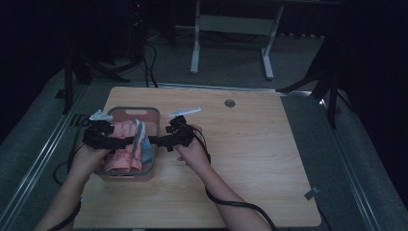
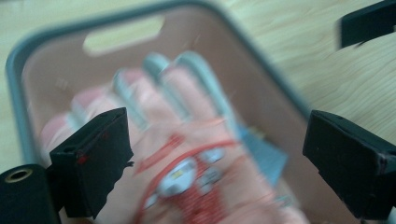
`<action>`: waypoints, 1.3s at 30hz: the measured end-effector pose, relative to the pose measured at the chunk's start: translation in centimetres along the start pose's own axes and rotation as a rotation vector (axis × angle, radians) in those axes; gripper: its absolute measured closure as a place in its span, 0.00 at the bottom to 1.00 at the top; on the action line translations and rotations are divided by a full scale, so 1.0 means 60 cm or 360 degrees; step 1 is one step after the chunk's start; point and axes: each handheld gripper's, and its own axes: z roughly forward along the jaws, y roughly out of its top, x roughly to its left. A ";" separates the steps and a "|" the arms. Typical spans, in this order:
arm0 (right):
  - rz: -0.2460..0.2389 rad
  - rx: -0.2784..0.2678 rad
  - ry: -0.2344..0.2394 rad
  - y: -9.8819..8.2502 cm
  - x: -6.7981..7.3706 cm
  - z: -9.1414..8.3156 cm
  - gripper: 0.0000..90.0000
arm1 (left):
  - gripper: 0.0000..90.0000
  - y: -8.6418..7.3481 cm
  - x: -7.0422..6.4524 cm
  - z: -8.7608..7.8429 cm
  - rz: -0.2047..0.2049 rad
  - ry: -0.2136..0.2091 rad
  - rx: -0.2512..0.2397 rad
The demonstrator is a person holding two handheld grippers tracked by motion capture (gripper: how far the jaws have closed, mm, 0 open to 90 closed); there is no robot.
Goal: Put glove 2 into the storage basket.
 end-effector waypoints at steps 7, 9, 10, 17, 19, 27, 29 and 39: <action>-0.0020 -0.0003 -0.0007 -0.008 -0.008 -0.020 0.15 | 0.09 0.009 -0.076 0.003 0.0158 -0.0151 -0.0097; -0.0019 0.0012 -0.0019 -0.013 -0.018 -0.030 0.15 | 0.09 0.012 -0.108 0.006 0.0217 -0.0219 -0.0102; -0.0023 0.0020 -0.0035 -0.016 -0.024 -0.036 0.15 | 0.09 0.012 -0.119 0.008 0.0234 -0.0246 -0.0104; -0.0035 0.0045 -0.0083 -0.037 -0.043 -0.060 0.15 | 0.09 0.014 -0.185 0.027 0.0343 -0.0385 -0.0088; -0.0040 0.0049 -0.0090 -0.040 -0.046 -0.063 0.15 | 0.09 0.014 -0.191 0.029 0.0357 -0.0396 -0.0086; -0.0059 0.0064 -0.0136 -0.067 -0.063 -0.092 0.15 | 0.09 0.006 -0.241 0.050 0.0440 -0.0478 -0.0063; -0.0068 0.0069 -0.0145 -0.074 -0.066 -0.098 0.15 | 0.09 0.005 -0.250 0.055 0.0453 -0.0504 -0.0056; -0.0110 0.0130 -0.0180 -0.118 -0.080 -0.110 0.15 | 0.09 -0.016 -0.296 0.078 0.0514 -0.0598 -0.0036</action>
